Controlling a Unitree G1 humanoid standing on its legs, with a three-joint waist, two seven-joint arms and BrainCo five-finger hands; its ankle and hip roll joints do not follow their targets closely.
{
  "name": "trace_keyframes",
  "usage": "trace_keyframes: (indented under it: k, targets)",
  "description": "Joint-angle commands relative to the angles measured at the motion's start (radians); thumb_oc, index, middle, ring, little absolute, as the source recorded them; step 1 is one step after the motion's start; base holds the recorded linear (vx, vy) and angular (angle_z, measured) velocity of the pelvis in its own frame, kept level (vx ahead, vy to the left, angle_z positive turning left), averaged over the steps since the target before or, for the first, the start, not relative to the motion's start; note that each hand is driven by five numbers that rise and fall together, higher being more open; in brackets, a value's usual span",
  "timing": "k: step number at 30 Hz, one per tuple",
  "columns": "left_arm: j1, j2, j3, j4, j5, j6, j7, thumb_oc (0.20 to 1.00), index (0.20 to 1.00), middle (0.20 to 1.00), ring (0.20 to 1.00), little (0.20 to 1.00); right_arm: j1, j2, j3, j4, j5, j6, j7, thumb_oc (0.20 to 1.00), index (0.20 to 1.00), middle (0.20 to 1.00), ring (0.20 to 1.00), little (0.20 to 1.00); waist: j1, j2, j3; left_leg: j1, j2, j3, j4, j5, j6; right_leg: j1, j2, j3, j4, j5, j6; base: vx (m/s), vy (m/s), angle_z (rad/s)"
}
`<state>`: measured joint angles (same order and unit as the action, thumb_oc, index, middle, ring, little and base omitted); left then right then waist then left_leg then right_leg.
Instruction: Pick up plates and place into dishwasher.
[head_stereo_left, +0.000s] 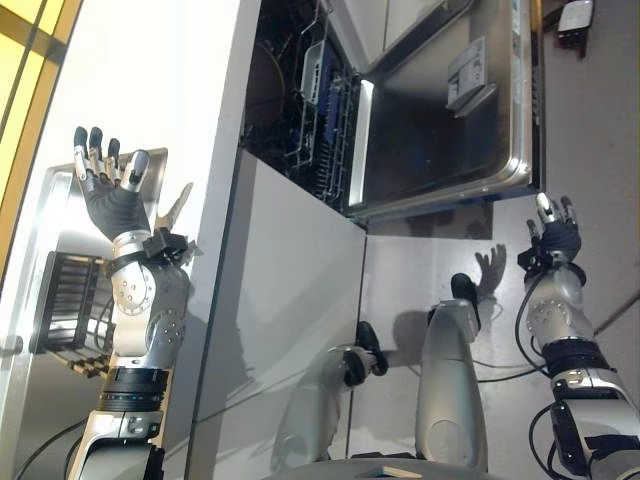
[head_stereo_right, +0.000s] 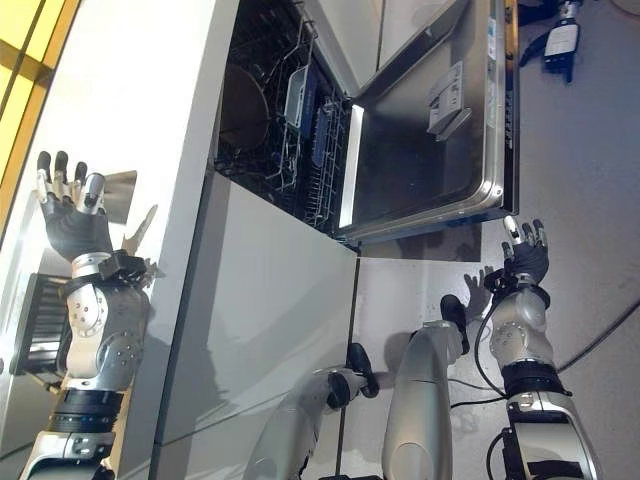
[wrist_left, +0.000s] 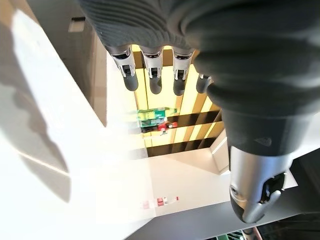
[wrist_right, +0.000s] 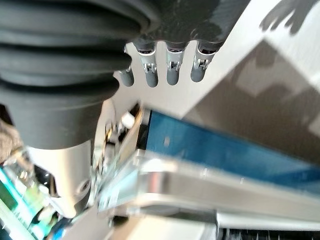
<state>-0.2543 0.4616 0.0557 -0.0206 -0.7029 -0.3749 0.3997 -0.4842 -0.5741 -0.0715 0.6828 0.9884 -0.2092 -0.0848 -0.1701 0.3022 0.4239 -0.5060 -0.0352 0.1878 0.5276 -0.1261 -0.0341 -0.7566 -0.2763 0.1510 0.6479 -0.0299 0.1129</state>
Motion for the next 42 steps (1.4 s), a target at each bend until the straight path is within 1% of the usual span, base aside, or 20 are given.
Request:
trace_keyframes:
  k: [1,3,6,8,10,13,18,21,22,23,26,27,30,33,35,36,38,39,41,42]
  targets:
    - [0.028,-0.048,-0.020,-0.006,-0.010,0.000,-0.001,1.000,1.000,1.000,1.000,1.000,-0.132,-0.084,0.005,-0.007,-0.015,0.057,0.119,1.000,1.000,1.000,1.000,1.000,-0.005,0.070,0.096,-0.071,0.000,-0.031,0.258,-0.182,-0.014,0.006,-0.060,0.072,0.081,-0.084,-0.031,0.00,-0.089,0.13]
    - [0.026,-0.042,-0.018,-0.006,-0.016,0.009,-0.012,1.000,1.000,1.000,1.000,1.000,-0.167,-0.104,0.025,-0.001,-0.013,0.084,0.157,1.000,1.000,1.000,1.000,1.000,0.003,0.069,0.096,-0.077,0.000,-0.037,0.257,-0.176,-0.014,0.001,-0.058,0.065,0.088,-0.088,-0.030,0.01,-0.095,-0.01]
    - [0.014,-0.026,-0.021,-0.017,-0.015,0.018,-0.003,1.000,1.000,1.000,1.000,1.000,-0.208,-0.122,0.051,-0.020,-0.021,0.084,0.216,1.000,1.000,1.000,1.000,1.000,0.015,0.063,0.096,-0.078,0.001,-0.048,0.235,-0.159,-0.014,0.006,-0.054,0.048,0.075,-0.089,-0.031,0.00,-0.095,0.28]
    - [0.011,-0.020,-0.020,-0.019,-0.015,0.018,0.000,1.000,1.000,1.000,1.000,1.000,-0.228,-0.123,0.069,-0.037,-0.020,0.077,0.246,1.000,1.000,1.000,1.000,1.000,0.020,0.059,0.096,-0.081,0.002,-0.054,0.229,-0.152,-0.014,0.006,-0.050,0.040,0.072,-0.091,-0.031,0.00,-0.070,0.06]
    - [0.005,-0.015,-0.014,-0.017,-0.023,0.024,0.002,1.000,1.000,1.000,1.000,1.000,-0.237,-0.118,0.085,-0.072,-0.036,0.084,0.291,1.000,1.000,1.000,1.000,1.000,0.023,0.053,0.096,-0.078,0.004,-0.062,0.225,-0.148,-0.014,0.011,-0.042,0.033,0.068,-0.093,-0.032,0.01,-0.056,-0.08]
    - [0.000,-0.008,-0.007,-0.006,-0.033,0.030,-0.006,1.000,1.000,1.000,1.000,1.000,-0.240,-0.112,0.106,-0.116,-0.062,0.102,0.327,1.000,1.000,1.000,1.000,1.000,0.024,0.043,0.096,-0.077,0.007,-0.072,0.226,-0.145,-0.015,0.018,-0.035,0.029,0.064,-0.096,-0.032,0.02,-0.048,0.07]
    - [-0.004,0.010,0.014,0.009,-0.053,0.041,-0.029,1.000,1.000,1.000,1.000,1.000,-0.221,-0.116,0.136,-0.186,-0.080,0.155,0.424,1.000,1.000,1.000,1.000,1.000,0.032,0.013,0.093,-0.053,0.009,-0.095,0.208,-0.135,-0.016,0.061,-0.018,0.015,0.033,-0.094,-0.029,0.03,-0.029,-0.01]
    - [-0.005,0.016,0.019,0.011,-0.063,0.050,-0.039,1.000,1.000,1.000,1.000,1.000,-0.205,-0.117,0.150,-0.211,-0.095,0.156,0.464,1.000,1.000,1.000,1.000,1.000,0.045,-0.008,0.080,-0.029,0.009,-0.109,0.182,-0.128,-0.018,0.098,-0.023,0.003,-0.008,-0.083,-0.026,0.04,-0.004,0.05]
    - [-0.006,0.017,0.019,0.011,-0.063,0.050,-0.038,1.000,1.000,1.000,1.000,1.000,-0.201,-0.114,0.151,-0.219,-0.098,0.155,0.471,1.000,1.000,1.000,1.000,1.000,0.047,-0.014,0.077,-0.025,0.007,-0.111,0.167,-0.114,-0.017,0.107,-0.025,0.000,-0.029,-0.068,-0.025,0.05,-0.002,0.03]
    - [-0.007,0.020,0.022,0.012,-0.067,0.058,-0.041,1.000,1.000,1.000,1.000,1.000,-0.197,-0.111,0.154,-0.230,-0.097,0.155,0.475,1.000,1.000,1.000,1.000,1.000,0.055,-0.024,0.069,-0.012,0.007,-0.118,0.164,-0.123,-0.018,0.125,-0.028,-0.006,-0.039,-0.074,-0.023,0.06,0.008,0.01]
    - [-0.011,0.026,0.025,0.021,-0.074,0.061,-0.039,1.000,1.000,1.000,1.000,1.000,-0.192,-0.096,0.164,-0.252,-0.100,0.142,0.479,1.000,1.000,1.000,1.000,1.000,0.071,-0.048,0.053,0.010,0.004,-0.128,0.132,-0.105,-0.018,0.168,-0.040,-0.022,-0.095,-0.045,-0.018,0.06,0.010,0.06]
    - [-0.010,0.026,0.023,0.025,-0.070,0.061,-0.041,1.000,1.000,1.000,1.000,1.000,-0.184,-0.087,0.167,-0.267,-0.100,0.138,0.472,1.000,1.000,1.000,1.000,1.000,0.077,-0.057,0.047,0.021,0.004,-0.133,0.129,-0.113,-0.018,0.186,-0.044,-0.028,-0.107,-0.047,-0.015,0.11,-0.001,0.10]
    - [-0.012,0.035,0.027,0.024,-0.065,0.070,-0.034,1.000,1.000,1.000,1.000,1.000,-0.168,-0.066,0.175,-0.302,-0.127,0.124,0.453,1.000,1.000,1.000,1.000,1.000,0.099,-0.090,0.027,0.042,-0.003,-0.146,0.100,-0.100,-0.017,0.234,-0.058,-0.048,-0.170,-0.010,-0.009,0.05,-0.020,0.12]
    - [-0.015,0.057,0.036,0.028,-0.071,0.079,-0.041,1.000,1.000,1.000,1.000,1.000,-0.169,-0.051,0.181,-0.295,-0.130,0.098,0.434,1.000,1.000,1.000,1.000,1.000,0.128,-0.129,0.008,0.064,-0.006,-0.158,0.087,-0.101,-0.014,0.291,-0.072,-0.076,-0.226,0.015,-0.006,0.06,-0.081,0.16]
    - [-0.015,0.074,0.046,0.031,-0.068,0.086,-0.048,1.000,1.000,1.000,1.000,1.000,-0.152,-0.033,0.183,-0.301,-0.119,0.074,0.433,1.000,1.000,1.000,1.000,1.000,0.151,-0.165,-0.005,0.074,-0.002,-0.168,0.090,-0.109,-0.013,0.337,-0.076,-0.103,-0.262,0.034,-0.004,0.07,-0.163,0.13]
    - [-0.012,0.079,0.047,0.029,-0.067,0.090,-0.049,1.000,1.000,1.000,1.000,1.000,-0.145,-0.025,0.183,-0.303,-0.118,0.067,0.431,1.000,1.000,1.000,1.000,1.000,0.155,-0.172,-0.006,0.078,0.000,-0.171,0.091,-0.111,-0.012,0.351,-0.075,-0.110,-0.272,0.038,-0.004,0.08,-0.185,0.24]
    - [-0.010,0.091,0.056,0.032,-0.051,0.102,-0.065,1.000,1.000,1.000,1.000,1.000,-0.110,0.014,0.190,-0.316,-0.127,0.036,0.424,1.000,1.000,1.000,1.000,1.000,0.179,-0.212,-0.020,0.087,0.004,-0.184,0.091,-0.116,-0.009,0.397,-0.072,-0.131,-0.307,0.053,-0.001,0.09,-0.212,0.27]
    - [-0.009,0.098,0.058,0.034,-0.044,0.108,-0.072,1.000,1.000,1.000,1.000,1.000,-0.098,0.026,0.192,-0.318,-0.124,0.028,0.421,1.000,1.000,1.000,1.000,1.000,0.186,-0.227,-0.026,0.094,0.006,-0.190,0.088,-0.117,-0.007,0.417,-0.070,-0.142,-0.322,0.060,0.000,0.09,-0.165,0.21]
    - [-0.010,0.107,0.059,0.036,-0.043,0.110,-0.078,1.000,1.000,1.000,1.000,1.000,-0.089,0.042,0.195,-0.323,-0.124,0.021,0.419,1.000,1.000,1.000,1.000,1.000,0.196,-0.244,-0.032,0.104,0.008,-0.197,0.081,-0.118,-0.005,0.443,-0.067,-0.153,-0.343,0.068,0.001,0.07,-0.116,0.24]
    - [-0.019,0.110,0.057,0.040,-0.033,0.116,-0.080,1.000,1.000,1.000,1.000,1.000,-0.080,0.056,0.201,-0.325,-0.126,0.011,0.413,1.000,1.000,1.000,1.000,1.000,0.207,-0.262,-0.043,0.112,0.011,-0.202,0.071,-0.117,-0.003,0.465,-0.064,-0.162,-0.363,0.073,0.003,0.09,-0.127,0.24]
